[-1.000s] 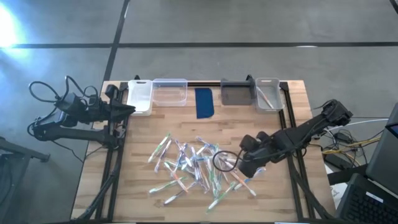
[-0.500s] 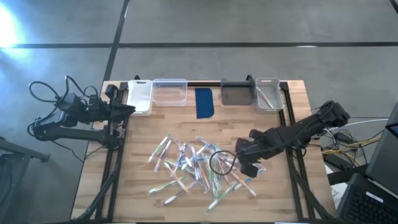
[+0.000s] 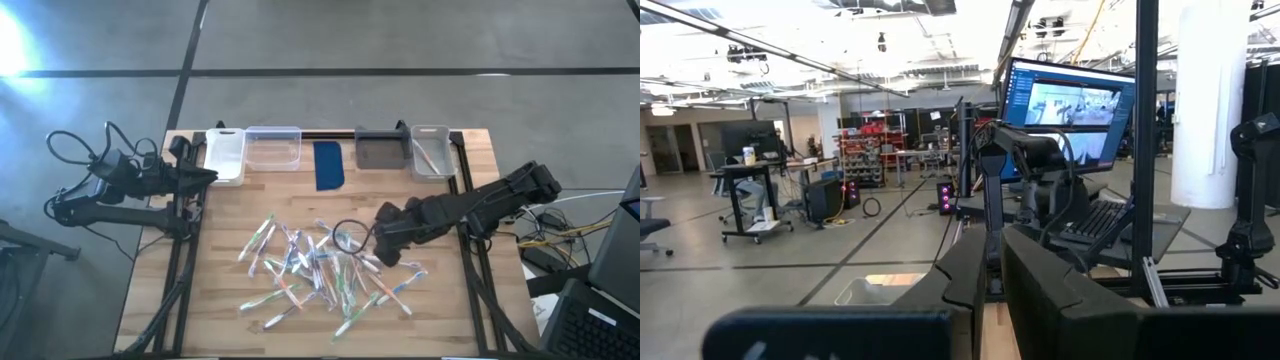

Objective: Pick & Place Toothbrushes
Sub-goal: Put the purple toothbrush into the black bin

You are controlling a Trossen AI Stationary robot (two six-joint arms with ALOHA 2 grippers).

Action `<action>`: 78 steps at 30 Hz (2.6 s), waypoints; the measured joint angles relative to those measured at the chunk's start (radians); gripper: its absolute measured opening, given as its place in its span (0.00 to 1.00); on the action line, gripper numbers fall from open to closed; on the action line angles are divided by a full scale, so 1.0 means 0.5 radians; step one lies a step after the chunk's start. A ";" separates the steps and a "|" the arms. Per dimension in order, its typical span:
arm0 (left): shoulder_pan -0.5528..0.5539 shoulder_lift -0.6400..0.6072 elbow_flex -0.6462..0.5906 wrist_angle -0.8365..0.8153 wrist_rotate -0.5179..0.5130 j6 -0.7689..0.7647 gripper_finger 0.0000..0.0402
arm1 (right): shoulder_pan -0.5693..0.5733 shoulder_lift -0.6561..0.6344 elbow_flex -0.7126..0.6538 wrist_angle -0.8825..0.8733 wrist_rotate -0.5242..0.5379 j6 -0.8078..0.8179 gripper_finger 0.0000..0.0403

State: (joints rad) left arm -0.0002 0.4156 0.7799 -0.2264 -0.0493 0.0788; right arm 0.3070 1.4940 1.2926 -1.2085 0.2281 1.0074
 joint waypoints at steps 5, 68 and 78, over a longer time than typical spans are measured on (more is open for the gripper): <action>-0.001 0.000 0.000 0.000 0.001 0.000 0.10 | -0.021 -0.035 -0.002 -0.078 -0.002 0.215 0.46; -0.001 0.000 0.000 0.000 0.000 0.000 0.10 | -0.087 -0.158 -0.686 0.806 -0.534 -0.103 0.47; -0.001 0.000 0.000 0.000 0.000 0.000 0.10 | -0.016 -0.158 -0.699 0.824 -0.336 1.388 0.37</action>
State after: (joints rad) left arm -0.0006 0.4158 0.7799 -0.2266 -0.0492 0.0788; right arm 0.2990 1.4151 0.9429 -0.7963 0.0599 1.7015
